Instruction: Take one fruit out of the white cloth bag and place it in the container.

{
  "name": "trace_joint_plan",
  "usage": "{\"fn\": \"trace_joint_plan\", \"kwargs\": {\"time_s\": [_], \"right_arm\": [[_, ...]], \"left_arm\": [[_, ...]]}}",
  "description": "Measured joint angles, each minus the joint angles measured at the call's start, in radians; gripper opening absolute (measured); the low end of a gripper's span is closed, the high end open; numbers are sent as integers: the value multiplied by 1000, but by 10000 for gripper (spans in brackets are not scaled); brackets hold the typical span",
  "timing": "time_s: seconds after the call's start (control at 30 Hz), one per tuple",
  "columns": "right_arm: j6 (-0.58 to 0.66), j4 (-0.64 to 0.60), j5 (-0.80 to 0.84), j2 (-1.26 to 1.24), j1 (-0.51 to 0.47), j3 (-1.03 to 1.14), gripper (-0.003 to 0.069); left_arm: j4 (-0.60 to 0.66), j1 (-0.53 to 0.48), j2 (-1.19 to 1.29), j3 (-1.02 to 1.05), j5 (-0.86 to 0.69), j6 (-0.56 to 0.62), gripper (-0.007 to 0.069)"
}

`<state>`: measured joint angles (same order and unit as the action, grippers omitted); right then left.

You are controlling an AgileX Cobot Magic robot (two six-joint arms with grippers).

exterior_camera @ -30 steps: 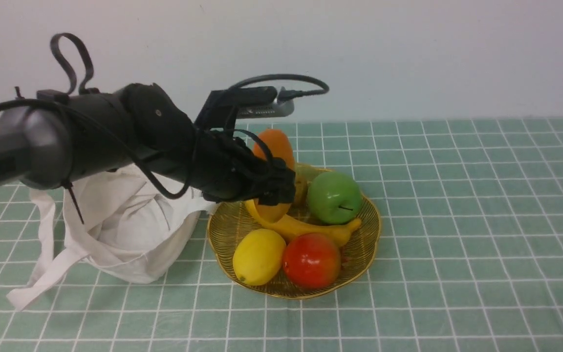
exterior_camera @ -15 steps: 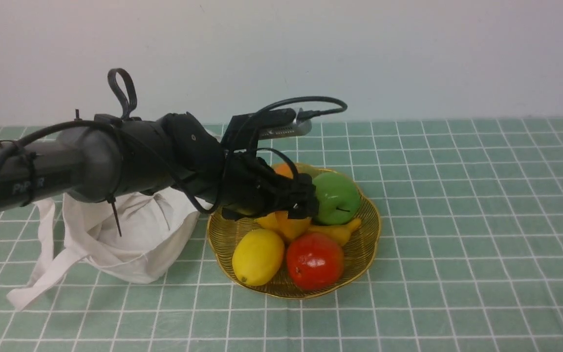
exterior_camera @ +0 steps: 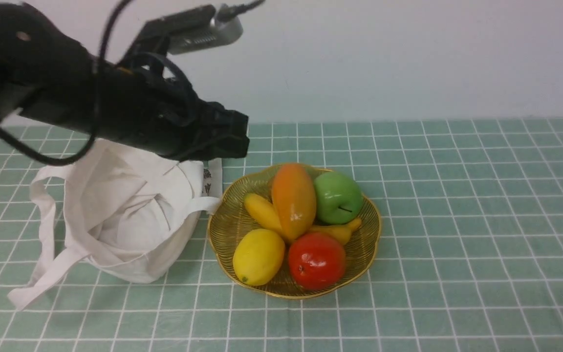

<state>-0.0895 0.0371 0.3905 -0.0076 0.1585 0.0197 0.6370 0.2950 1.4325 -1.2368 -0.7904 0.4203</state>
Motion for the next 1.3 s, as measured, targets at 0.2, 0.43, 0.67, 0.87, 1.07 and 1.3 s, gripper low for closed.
{"fn": "trace_joint_plan", "kwargs": {"time_s": [0.2, 0.43, 0.67, 0.87, 1.07, 1.3], "right_arm": [[0, 0, 0, 0, 0, 0, -15], [0, 0, 0, 0, 0, 0, -15], [0, 0, 0, 0, 0, 0, -15], [0, 0, 0, 0, 0, 0, -15], [0, 0, 0, 0, 0, 0, -15], [0, 0, 0, 0, 0, 0, -15]], "left_arm": [[-45, -1, -229, 21, -176, 91, -8], [-37, -1, -536, 261, -135, 168, -8], [14, -1, -882, 636, 201, 186, -8], [76, -1, -1028, 784, 331, 186, -8], [90, -1, -1059, 831, 322, 187, -8], [91, -1, -1059, 836, 295, 193, -8]]}}
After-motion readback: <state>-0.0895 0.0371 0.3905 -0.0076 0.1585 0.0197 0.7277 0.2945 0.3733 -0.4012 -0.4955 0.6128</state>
